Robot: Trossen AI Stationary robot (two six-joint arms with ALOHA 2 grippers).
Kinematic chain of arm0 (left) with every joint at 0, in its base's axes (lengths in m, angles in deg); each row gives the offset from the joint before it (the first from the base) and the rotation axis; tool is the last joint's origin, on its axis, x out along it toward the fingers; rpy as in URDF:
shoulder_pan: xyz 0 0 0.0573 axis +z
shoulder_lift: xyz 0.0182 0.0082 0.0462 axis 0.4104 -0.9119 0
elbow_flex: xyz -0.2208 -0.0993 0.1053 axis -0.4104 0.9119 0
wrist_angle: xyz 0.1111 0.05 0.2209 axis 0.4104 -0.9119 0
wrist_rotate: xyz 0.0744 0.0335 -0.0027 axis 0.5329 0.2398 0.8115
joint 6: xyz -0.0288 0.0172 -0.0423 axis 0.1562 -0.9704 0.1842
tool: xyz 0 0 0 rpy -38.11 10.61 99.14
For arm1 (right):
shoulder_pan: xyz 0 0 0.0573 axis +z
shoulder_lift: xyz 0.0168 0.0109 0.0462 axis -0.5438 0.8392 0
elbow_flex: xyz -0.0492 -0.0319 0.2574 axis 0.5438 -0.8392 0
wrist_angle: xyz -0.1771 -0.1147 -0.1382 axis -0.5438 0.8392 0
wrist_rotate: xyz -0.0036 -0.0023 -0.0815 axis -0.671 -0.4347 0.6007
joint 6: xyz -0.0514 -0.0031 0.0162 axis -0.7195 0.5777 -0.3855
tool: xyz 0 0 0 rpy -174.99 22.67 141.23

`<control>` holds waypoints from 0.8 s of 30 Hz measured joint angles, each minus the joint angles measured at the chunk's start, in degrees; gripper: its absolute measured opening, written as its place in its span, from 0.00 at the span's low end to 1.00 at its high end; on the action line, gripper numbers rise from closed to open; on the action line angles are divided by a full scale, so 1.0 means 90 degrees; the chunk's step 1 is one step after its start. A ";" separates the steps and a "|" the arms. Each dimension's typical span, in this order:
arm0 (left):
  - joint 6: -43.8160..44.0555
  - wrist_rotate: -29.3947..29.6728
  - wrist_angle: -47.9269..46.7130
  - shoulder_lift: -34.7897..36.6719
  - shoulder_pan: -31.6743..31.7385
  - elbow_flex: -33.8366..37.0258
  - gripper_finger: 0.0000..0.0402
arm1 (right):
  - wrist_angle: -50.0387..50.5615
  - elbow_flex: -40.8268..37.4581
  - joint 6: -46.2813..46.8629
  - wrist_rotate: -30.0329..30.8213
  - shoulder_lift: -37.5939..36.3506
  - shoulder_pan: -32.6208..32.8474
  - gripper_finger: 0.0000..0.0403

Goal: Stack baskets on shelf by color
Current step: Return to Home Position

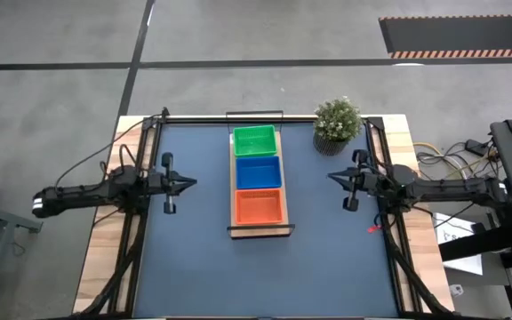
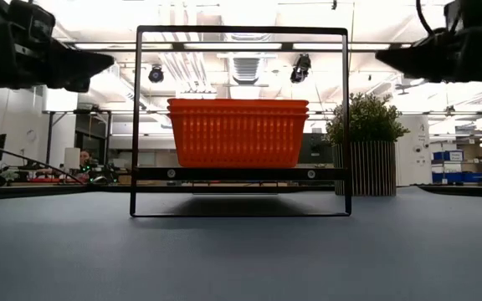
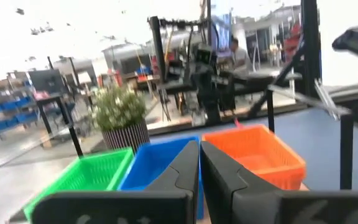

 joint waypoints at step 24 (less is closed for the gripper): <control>0.0211 0.0022 -0.0228 0.0504 0.0000 0.0000 0.00 | 0.0237 -0.0033 0.1794 -0.0630 -0.1715 0.0002 0.02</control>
